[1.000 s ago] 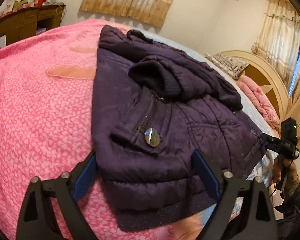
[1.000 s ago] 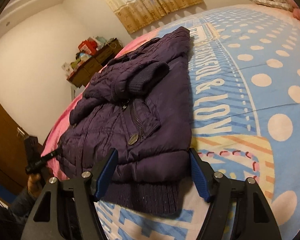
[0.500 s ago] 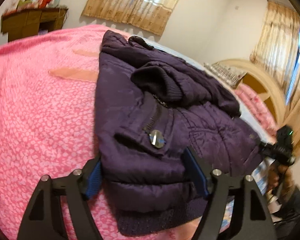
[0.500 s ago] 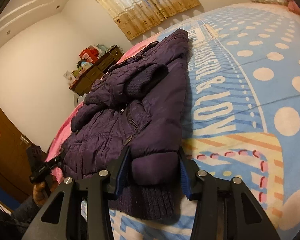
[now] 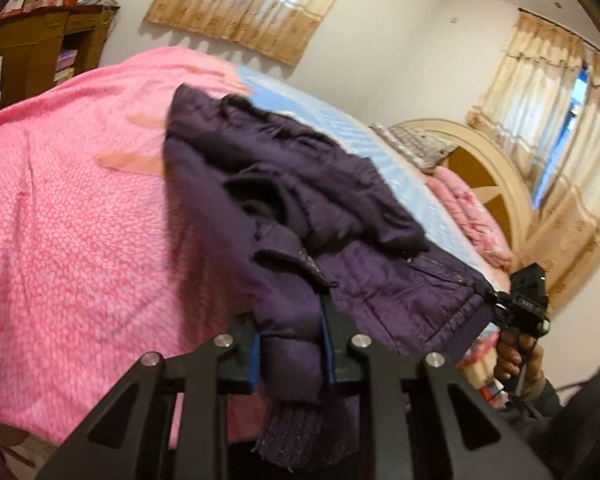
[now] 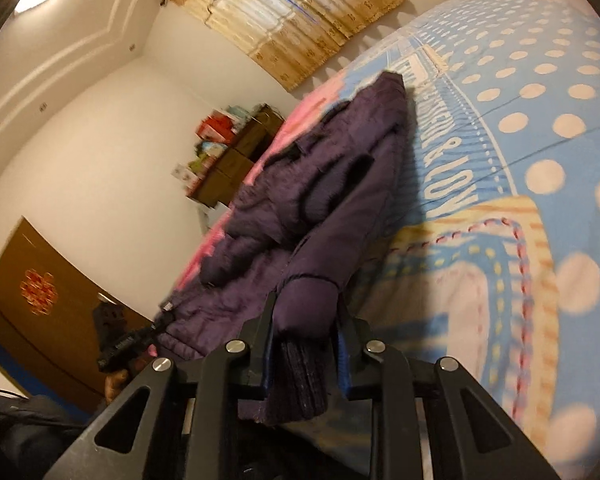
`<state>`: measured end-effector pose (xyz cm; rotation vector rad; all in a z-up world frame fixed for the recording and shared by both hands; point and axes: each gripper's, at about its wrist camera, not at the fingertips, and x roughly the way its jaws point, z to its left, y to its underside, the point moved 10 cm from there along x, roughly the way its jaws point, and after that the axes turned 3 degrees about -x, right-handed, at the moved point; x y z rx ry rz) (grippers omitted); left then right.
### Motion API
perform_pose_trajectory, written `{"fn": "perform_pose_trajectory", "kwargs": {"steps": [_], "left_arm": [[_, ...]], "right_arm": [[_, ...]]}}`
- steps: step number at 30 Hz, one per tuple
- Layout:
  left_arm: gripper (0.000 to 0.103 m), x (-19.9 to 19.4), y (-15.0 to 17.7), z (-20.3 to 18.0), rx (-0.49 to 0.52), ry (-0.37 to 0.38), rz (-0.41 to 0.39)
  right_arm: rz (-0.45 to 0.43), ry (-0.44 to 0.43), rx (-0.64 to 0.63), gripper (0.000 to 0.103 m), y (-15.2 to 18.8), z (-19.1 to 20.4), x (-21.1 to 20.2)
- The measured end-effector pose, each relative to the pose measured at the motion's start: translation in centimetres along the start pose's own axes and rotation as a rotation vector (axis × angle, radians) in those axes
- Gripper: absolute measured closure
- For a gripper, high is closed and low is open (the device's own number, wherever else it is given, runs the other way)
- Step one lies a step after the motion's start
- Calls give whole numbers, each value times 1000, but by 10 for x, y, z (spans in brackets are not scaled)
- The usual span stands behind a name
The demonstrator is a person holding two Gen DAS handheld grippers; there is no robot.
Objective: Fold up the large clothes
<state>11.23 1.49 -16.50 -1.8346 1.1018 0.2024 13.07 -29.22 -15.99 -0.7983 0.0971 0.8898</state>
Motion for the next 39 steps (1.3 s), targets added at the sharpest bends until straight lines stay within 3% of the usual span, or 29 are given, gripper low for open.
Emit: {"fn": "perform_pose_trajectory", "kwargs": {"steps": [8, 17, 24, 31, 39], "left_arm": [[80, -33, -29, -25, -91, 153, -65], [80, -31, -109, -25, -171, 246, -176], [80, 10, -182, -3, -257, 293, -183], [80, 77, -256, 21, -268, 243, -158], [80, 169, -255, 102, -387, 120, -45]], "right_arm": [[-99, -143, 50, 80, -26, 45, -36], [-197, -255, 108, 81, -106, 67, -31], [-214, -220, 126, 81, -180, 59, 7], [-203, -118, 211, 81, -259, 12, 70], [-78, 39, 265, 81, -282, -68, 170]]}}
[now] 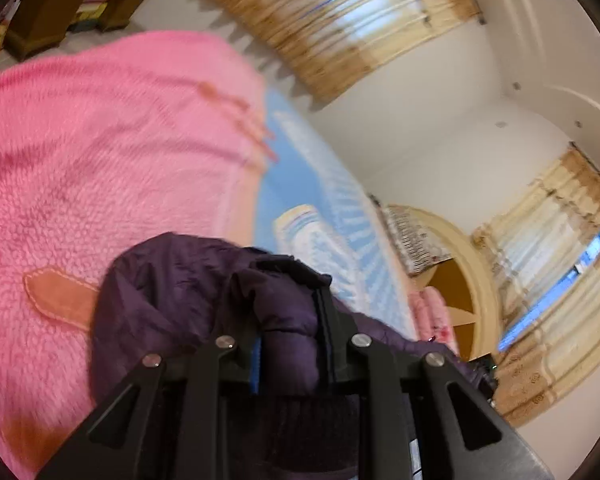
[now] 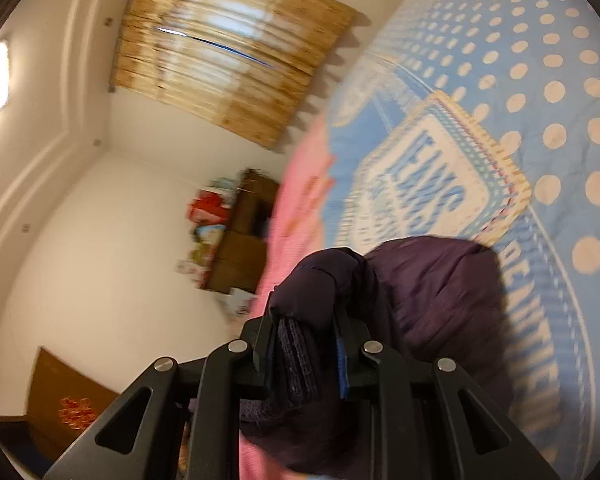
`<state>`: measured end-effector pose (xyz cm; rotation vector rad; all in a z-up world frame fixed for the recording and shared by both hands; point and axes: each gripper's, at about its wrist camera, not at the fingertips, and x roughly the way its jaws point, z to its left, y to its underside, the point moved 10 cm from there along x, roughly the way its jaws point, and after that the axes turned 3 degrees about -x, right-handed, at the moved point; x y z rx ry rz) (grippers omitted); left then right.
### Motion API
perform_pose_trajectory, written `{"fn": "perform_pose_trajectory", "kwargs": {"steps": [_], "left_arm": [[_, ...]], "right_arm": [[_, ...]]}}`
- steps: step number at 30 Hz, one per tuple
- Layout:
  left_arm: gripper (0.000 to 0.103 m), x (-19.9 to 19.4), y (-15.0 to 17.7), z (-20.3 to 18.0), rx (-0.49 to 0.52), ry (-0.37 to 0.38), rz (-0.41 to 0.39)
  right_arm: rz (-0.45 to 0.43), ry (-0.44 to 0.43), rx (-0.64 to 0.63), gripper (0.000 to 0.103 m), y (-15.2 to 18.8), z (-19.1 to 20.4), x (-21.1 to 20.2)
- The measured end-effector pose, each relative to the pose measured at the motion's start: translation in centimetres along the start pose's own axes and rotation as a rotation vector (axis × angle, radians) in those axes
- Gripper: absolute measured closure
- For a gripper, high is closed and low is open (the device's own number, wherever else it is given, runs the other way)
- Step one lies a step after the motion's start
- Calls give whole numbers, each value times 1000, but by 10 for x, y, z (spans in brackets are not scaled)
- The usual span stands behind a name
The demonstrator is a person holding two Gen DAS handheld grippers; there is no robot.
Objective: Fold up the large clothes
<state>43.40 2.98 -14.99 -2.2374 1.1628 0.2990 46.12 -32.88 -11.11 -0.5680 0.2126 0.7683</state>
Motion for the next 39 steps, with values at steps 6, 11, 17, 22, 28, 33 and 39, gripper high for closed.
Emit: {"fn": "perform_pose_trajectory", "kwargs": {"steps": [6, 11, 17, 22, 28, 33, 39], "left_arm": [[77, 41, -2, 40, -82, -72, 61], [70, 31, -5, 34, -129, -110, 81], [12, -16, -21, 10, -19, -153, -115], [7, -49, -28, -11, 113, -182, -235], [7, 7, 9, -49, 484, -333, -110], [20, 54, 15, -36, 708, -523, -20], [43, 71, 40, -5, 687, -467, 106]], "right_arm": [[111, 114, 33, 81, -4, -61, 74], [142, 112, 53, 74, -11, -69, 86], [9, 122, -114, 20, -27, -25, 57], [-76, 183, -278, 18, -31, 19, 35], [111, 351, -590, 18, 25, 42, 82], [266, 476, -685, 40, 54, 10, 121], [295, 500, -794, 55, 75, -1, 121]]}}
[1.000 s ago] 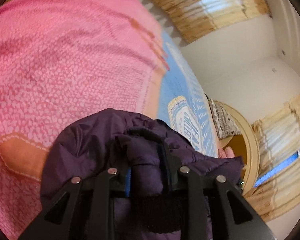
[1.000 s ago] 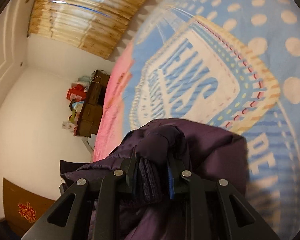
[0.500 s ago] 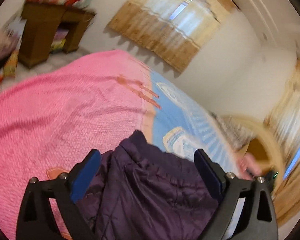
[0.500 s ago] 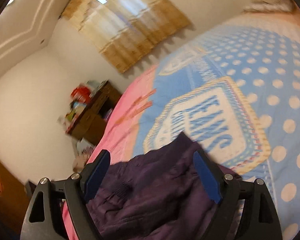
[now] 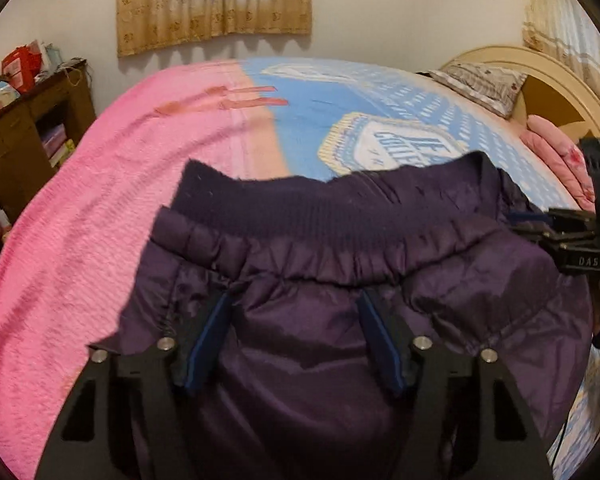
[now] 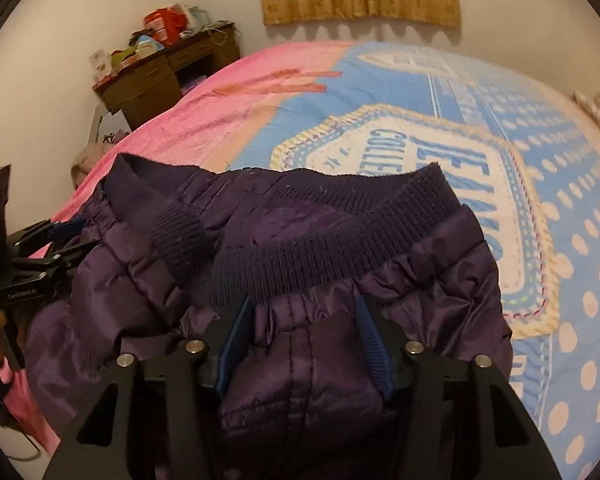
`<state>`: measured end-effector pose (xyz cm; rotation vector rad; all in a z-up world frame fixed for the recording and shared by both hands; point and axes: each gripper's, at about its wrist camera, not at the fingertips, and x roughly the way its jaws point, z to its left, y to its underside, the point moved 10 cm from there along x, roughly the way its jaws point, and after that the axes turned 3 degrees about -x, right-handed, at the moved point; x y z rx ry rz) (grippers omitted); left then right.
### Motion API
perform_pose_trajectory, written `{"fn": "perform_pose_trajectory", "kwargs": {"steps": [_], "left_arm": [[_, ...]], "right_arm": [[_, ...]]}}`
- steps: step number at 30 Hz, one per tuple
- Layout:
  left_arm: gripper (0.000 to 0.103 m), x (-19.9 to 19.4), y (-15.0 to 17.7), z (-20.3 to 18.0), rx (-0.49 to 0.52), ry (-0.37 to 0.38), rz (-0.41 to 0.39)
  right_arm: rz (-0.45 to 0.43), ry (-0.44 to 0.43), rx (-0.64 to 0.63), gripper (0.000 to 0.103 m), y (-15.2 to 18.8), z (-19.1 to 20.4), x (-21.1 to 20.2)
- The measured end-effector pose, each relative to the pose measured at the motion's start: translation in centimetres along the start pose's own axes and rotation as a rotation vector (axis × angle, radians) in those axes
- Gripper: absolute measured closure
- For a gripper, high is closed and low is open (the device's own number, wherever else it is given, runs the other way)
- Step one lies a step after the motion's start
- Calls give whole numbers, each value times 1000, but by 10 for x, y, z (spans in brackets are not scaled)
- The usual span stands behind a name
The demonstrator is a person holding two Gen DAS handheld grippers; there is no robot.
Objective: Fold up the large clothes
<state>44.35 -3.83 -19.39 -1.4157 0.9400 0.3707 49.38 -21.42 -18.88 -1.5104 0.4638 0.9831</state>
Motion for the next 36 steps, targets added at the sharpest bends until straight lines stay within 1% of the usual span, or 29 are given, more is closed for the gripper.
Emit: {"fn": "perform_pose_trajectory", "kwargs": {"steps": [1, 2, 3, 4, 5, 8, 10, 13, 15, 16, 18, 20, 21, 22, 23, 24, 25, 26, 27, 28, 29, 30, 31, 32, 33, 34, 35, 36], "left_arm": [[48, -3, 2, -3, 9, 4, -9], [66, -6, 2, -4, 15, 5, -21], [80, -10, 1, -5, 19, 11, -39], [85, -16, -2, -6, 23, 16, -60], [89, -25, -6, -8, 24, 21, -97], [91, -44, -16, -14, 42, 13, -164], [92, -57, -25, -13, 31, 14, -202], [92, -76, -41, -10, -8, 33, -264], [92, -83, -54, -10, -16, 36, -299], [92, -85, -59, -9, -13, 32, -310], [92, -85, -65, -6, -15, 17, -324], [92, -78, -66, 1, -35, 5, -319], [92, -72, -66, 4, -46, -1, -311], [92, -63, -65, 7, -58, 10, -293], [92, -54, -63, 9, -61, 8, -272], [92, -48, -59, 11, -60, 1, -259], [92, -40, -52, 13, -62, -1, -245], [92, -37, -47, 13, -63, 2, -239], [92, -34, -43, 14, -69, 6, -234], [92, -32, -40, 15, -80, 15, -231], [92, -31, -37, 17, -95, 28, -227], [92, -30, -36, 18, -106, 37, -226], [92, -29, -35, 19, -112, 43, -224], [92, -29, -35, 19, -111, 44, -223], [92, -28, -35, 18, -107, 42, -221], [92, -29, -33, 17, -102, 40, -219], [92, -30, -33, 16, -99, 39, -219], [93, -33, -35, 16, -101, 39, -223]], "right_arm": [[-8, 17, -20, 59, 1, 1, -2], [-19, 32, -35, 60, 1, 3, -5], [-31, 44, -42, 65, -3, 6, -5], [-52, 59, -53, 77, -6, 6, -10], [-67, 66, -59, 81, -8, 8, -15], [-92, 68, -61, 84, -14, 11, -23], [-124, 79, -61, 85, -16, 10, -31], [-189, 92, -53, 86, -26, 9, -47], [-257, 108, -45, 86, -40, 9, -63], [-285, 114, -38, 90, -45, 7, -70], [-353, 148, -16, 103, -58, 1, -87], [-409, 168, 25, 103, -72, -13, -99], [-403, 142, 52, 103, -76, -18, -98], [-354, 78, 88, 103, -78, -23, -88], [-325, 65, 108, 103, -77, -27, -83], [-286, 82, 116, 103, -76, -32, -75], [-245, 89, 90, 101, -73, -31, -67], [-191, 82, 47, 97, -67, -25, -58], [-136, 81, 14, 72, -60, -20, -49], [-102, 78, -4, 46, -55, -16, -41], [-93, 61, -18, 43, -50, -10, -36], [-72, 53, -48, 43, -46, -3, -29], [-51, 73, -64, 43, -43, -3, -23], [-7, 93, -79, 43, -37, -3, -12], [49, 106, -89, 48, -28, -3, 3], [70, 125, -97, 66, -23, -4, 11], [66, 127, -107, 69, -21, -1, 12], [36, 134, -113, 77, -24, -1, 7]]}}
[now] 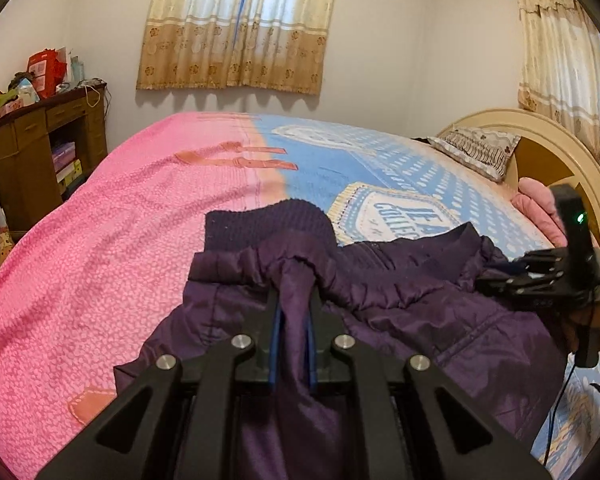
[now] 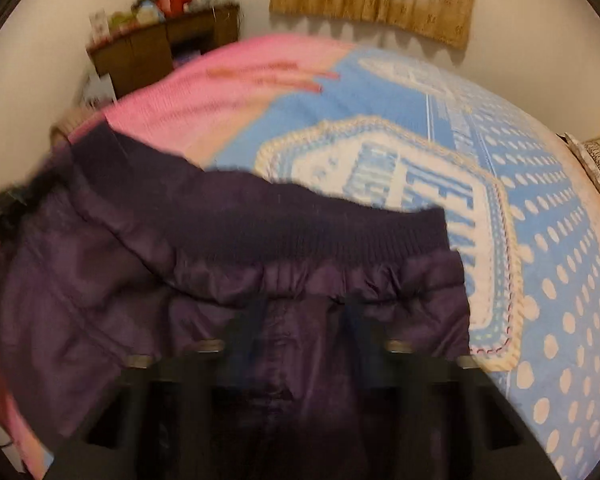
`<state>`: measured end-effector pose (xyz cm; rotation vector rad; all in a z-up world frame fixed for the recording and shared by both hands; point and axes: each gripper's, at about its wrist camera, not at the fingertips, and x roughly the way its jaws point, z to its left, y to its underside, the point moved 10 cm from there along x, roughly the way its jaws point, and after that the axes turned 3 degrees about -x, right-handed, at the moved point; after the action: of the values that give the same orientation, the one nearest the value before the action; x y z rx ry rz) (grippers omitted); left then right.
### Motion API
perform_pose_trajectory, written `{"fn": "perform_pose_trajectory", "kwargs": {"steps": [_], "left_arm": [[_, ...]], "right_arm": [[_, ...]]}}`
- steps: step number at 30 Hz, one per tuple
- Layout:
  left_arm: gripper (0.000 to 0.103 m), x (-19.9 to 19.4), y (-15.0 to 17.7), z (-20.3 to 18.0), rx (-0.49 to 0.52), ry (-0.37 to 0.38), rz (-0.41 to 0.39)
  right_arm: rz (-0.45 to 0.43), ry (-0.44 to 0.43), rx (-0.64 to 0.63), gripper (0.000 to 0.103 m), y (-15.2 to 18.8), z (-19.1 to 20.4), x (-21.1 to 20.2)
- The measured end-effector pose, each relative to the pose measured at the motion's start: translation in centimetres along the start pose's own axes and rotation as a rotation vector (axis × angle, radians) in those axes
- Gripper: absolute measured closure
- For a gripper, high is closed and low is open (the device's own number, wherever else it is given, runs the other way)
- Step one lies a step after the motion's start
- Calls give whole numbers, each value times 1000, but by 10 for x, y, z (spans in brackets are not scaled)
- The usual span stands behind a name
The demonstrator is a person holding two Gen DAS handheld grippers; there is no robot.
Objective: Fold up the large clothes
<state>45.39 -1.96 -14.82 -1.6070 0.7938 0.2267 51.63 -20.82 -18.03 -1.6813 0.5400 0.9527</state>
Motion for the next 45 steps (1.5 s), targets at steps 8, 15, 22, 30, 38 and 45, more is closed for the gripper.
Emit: {"fn": "perform_pose_trajectory", "kwargs": {"steps": [8, 15, 22, 30, 38, 45], "left_arm": [[93, -26, -43, -11, 25, -45, -130], [86, 53, -3, 15, 62, -168, 79], [79, 62, 18, 18, 102, -212, 100], [73, 70, 26, 19, 90, -220, 149], [68, 70, 29, 22, 93, -240, 160], [59, 67, 23, 19, 135, -308, 140]], "right_arm": [[-264, 103, 86, 80, -38, -24, -62], [-131, 104, 164, 79, -13, -36, 7], [-88, 67, 201, 77, 6, -39, 27], [-37, 93, 167, 75, 9, -34, 42], [-21, 95, 161, 74, 9, -34, 45], [-14, 118, 144, 74, 9, -34, 48]]}}
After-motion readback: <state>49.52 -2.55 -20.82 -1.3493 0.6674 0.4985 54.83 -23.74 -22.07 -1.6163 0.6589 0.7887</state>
